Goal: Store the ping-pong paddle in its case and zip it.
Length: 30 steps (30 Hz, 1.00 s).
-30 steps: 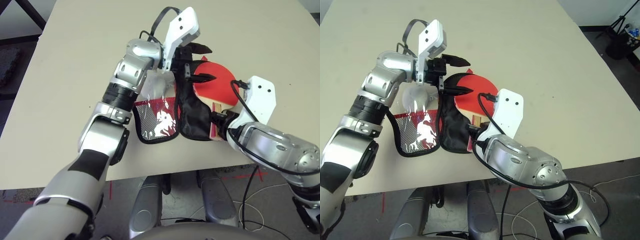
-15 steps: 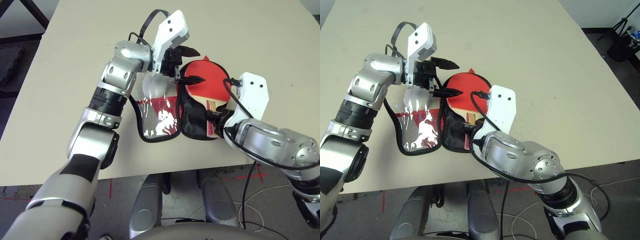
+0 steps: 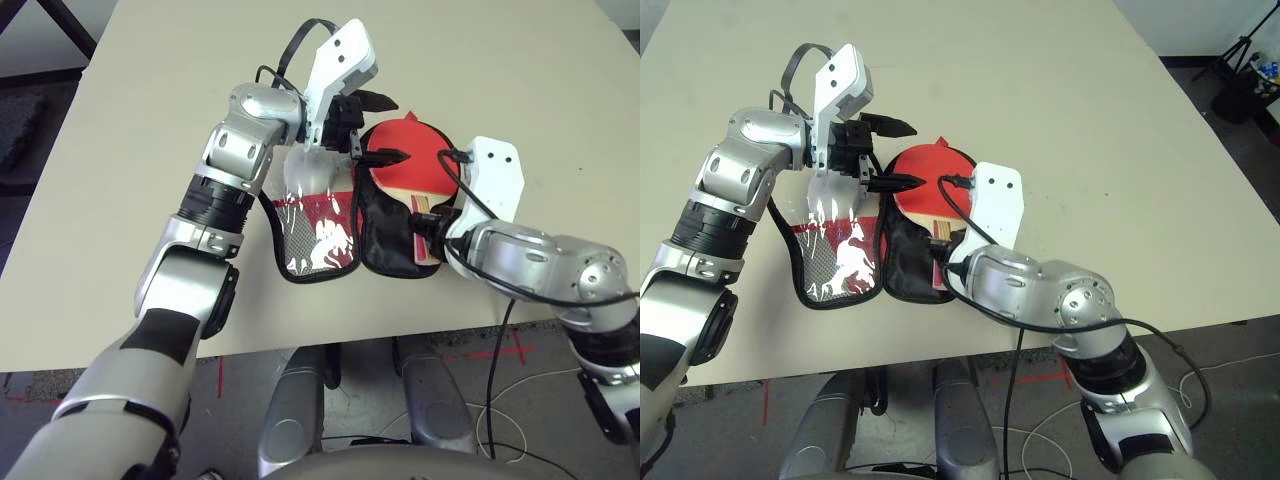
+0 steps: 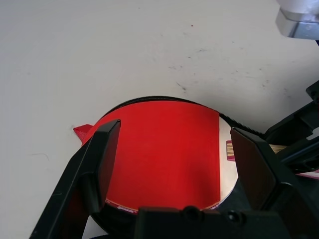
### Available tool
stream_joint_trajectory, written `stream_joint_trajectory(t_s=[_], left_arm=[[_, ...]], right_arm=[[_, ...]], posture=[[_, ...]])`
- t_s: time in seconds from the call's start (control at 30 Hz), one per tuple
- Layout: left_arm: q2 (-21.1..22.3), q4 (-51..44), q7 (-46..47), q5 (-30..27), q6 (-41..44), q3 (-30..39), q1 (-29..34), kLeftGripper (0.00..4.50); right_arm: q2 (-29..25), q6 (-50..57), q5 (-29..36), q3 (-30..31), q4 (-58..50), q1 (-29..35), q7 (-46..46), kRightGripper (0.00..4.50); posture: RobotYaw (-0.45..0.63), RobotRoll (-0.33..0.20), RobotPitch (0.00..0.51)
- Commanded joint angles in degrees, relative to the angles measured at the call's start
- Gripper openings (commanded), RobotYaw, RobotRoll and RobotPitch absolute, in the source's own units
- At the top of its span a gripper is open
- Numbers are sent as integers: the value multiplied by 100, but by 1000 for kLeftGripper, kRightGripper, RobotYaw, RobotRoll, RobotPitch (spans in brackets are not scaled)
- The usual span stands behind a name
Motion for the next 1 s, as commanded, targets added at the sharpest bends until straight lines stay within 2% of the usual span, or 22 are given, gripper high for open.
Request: stream_joint_trajectory(t_s=[0.03,0.3,0.63,0.67,0.73,0.93,0.97,1.0], left_arm=[[28,-123,-10,-17,53,-22,112,4500],[60,-119,8,-10,63,-11,112,4500],[7,6,9,-5,-4,-22,53,4500],[3,20,6,-1,-14,-25,47,4500],[-2,40,2,2,-28,-25,37,4500],[17,79,-8,11,-65,-17,29,4500],[24,82,-5,12,-68,-13,33,4500],[31,94,-6,14,-77,-9,34,4500]], right_arm=[[257,187,60,-31,96,-31,-141,1131],[605,283,60,-100,59,49,-425,1131],[454,324,60,-189,-43,199,-350,1131],[431,331,60,-200,-37,208,-326,1857],[374,332,60,-213,-44,225,-265,2353],[377,260,60,-293,-42,190,-266,4263],[435,232,60,-366,7,111,-304,4482],[486,220,60,-416,55,46,-336,4482]], posture=[[-238,0,316],[-234,0,320],[-252,0,319],[-253,0,320],[-253,0,320],[-252,0,318],[-251,0,315],[-251,0,313]])
